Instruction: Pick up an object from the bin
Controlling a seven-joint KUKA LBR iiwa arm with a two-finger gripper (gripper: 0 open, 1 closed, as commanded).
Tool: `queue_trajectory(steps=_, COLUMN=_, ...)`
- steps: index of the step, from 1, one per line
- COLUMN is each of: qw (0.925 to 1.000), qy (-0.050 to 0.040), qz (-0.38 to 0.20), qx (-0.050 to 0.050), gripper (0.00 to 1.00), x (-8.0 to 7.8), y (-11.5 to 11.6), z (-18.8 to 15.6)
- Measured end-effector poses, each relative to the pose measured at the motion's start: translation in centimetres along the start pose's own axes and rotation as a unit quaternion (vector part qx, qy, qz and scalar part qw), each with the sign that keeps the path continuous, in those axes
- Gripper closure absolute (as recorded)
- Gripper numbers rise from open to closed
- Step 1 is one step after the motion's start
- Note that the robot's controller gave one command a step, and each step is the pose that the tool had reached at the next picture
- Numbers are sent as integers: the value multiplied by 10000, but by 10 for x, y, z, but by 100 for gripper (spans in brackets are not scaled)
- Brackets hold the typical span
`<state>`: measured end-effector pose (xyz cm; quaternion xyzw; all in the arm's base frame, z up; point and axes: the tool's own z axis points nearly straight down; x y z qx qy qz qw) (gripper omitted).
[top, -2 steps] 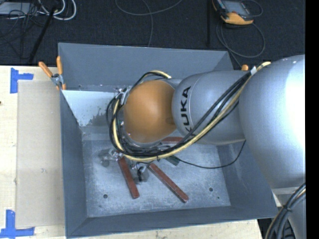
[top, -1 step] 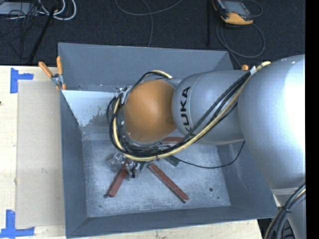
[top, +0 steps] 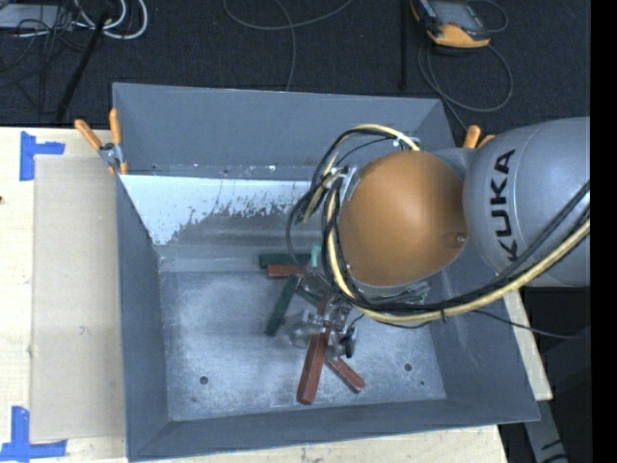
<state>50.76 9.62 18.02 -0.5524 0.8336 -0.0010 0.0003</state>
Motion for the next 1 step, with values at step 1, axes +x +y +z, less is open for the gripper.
queue_trajectory(steps=1, qw=9999, qy=-19, qz=-105, qx=9, gripper=100, x=6, y=1, z=-54)
